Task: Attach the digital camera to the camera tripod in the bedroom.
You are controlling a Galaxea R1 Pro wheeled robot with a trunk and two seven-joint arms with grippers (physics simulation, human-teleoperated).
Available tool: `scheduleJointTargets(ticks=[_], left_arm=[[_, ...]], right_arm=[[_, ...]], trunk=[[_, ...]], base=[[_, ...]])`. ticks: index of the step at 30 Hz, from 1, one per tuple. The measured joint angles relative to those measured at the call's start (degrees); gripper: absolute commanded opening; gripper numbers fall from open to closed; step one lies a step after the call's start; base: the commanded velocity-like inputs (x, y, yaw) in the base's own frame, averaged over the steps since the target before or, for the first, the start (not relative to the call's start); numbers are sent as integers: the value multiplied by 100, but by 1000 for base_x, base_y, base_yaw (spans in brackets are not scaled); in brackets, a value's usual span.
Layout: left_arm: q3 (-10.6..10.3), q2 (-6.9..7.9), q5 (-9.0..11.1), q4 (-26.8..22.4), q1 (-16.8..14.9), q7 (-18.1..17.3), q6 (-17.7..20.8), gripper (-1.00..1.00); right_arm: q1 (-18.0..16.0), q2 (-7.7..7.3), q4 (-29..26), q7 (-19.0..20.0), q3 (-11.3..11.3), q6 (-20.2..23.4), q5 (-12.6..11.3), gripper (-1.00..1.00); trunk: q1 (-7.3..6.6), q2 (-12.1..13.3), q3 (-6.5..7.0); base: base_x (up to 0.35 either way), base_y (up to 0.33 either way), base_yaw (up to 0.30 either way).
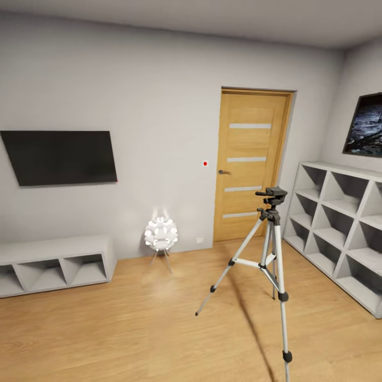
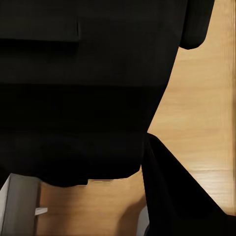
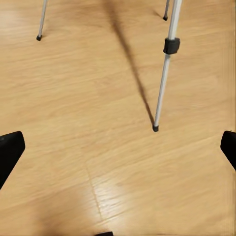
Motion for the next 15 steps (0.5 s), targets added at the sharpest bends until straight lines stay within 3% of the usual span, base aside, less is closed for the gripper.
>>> scheduleJointTargets(ticks=[15], left_arm=[[1, 0, 0, -5, 0, 0, 0, -100]], right_arm=[[0, -2, 0, 0, 0, 8, 0, 100]], trunk=[[0, 0, -45]], base=[[0, 0, -292]])
